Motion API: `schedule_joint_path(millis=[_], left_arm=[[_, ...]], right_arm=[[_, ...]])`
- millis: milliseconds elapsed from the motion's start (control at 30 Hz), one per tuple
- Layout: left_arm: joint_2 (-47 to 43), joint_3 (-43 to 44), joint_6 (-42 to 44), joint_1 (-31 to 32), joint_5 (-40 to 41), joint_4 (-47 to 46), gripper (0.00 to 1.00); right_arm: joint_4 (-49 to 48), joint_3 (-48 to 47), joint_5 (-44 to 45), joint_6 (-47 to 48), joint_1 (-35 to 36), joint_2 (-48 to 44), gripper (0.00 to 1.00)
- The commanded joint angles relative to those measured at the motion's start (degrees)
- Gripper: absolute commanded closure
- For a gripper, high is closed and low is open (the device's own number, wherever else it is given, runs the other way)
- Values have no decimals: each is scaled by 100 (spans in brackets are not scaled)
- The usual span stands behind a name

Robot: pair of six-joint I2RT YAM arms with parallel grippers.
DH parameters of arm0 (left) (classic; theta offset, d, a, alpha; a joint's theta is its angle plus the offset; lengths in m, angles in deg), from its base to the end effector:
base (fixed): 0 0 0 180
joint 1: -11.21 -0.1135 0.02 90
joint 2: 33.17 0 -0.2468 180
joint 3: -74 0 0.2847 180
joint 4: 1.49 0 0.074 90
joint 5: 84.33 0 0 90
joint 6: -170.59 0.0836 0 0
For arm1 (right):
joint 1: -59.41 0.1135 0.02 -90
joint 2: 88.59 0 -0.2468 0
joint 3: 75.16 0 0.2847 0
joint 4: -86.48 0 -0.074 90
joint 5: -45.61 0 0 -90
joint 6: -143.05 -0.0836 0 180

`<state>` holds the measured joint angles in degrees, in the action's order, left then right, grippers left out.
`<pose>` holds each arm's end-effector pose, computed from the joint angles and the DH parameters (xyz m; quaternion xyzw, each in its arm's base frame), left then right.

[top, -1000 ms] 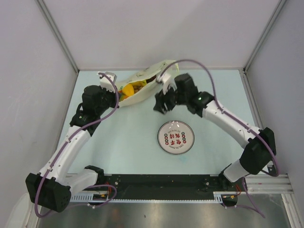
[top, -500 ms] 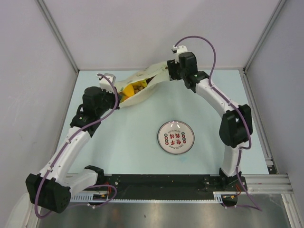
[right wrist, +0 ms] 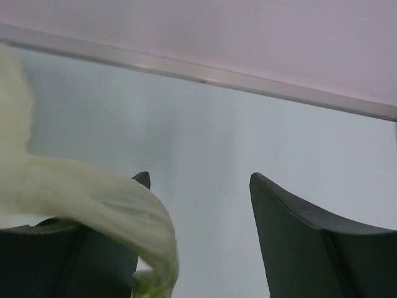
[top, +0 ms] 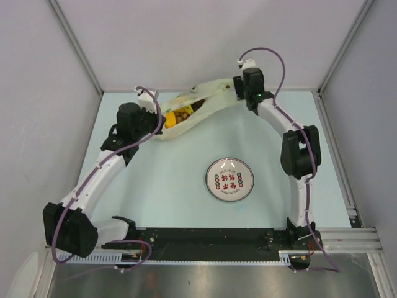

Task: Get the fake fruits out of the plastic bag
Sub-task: Move the plastic bag to the center of the board.

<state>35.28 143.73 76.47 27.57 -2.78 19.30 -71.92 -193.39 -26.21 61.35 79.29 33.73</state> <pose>0.3436 -0.1137 0.2971 0.1291 0.8053 -0.1615 0.5556 0.5488 0.1707 0.2352 -0.1220 0.8313 -0.0801 0.5363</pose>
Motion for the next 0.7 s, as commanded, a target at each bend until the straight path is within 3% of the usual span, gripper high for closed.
schedule_joint_path(millis=[0, 167, 333, 367, 500, 600, 667], left_arm=[[528, 807, -133, 156, -201, -843, 100], [1697, 2133, -440, 446, -306, -757, 100], [1909, 2444, -450, 588, -500, -476, 100], [1866, 2435, -449, 588, -587, -380, 100], [1576, 2076, -326, 588, -781, 86, 100], [1287, 1751, -317, 588, -930, 70, 100], [1207, 1654, -352, 588, -966, 87, 100]], right_arm=[[-539, 14, 398, 216, -809, -463, 30], [-601, 471, 424, 427, -1301, -1191, 30], [-513, 1542, 39, 542, -1408, -2123, 30], [-173, 1632, -311, 420, -1399, -2421, 30], [884, 1983, -3523, 383, -1242, -3037, 33], [1201, 2221, -4049, 725, -618, -3293, 32], [1079, 2326, -3928, 779, -100, -3303, 33]])
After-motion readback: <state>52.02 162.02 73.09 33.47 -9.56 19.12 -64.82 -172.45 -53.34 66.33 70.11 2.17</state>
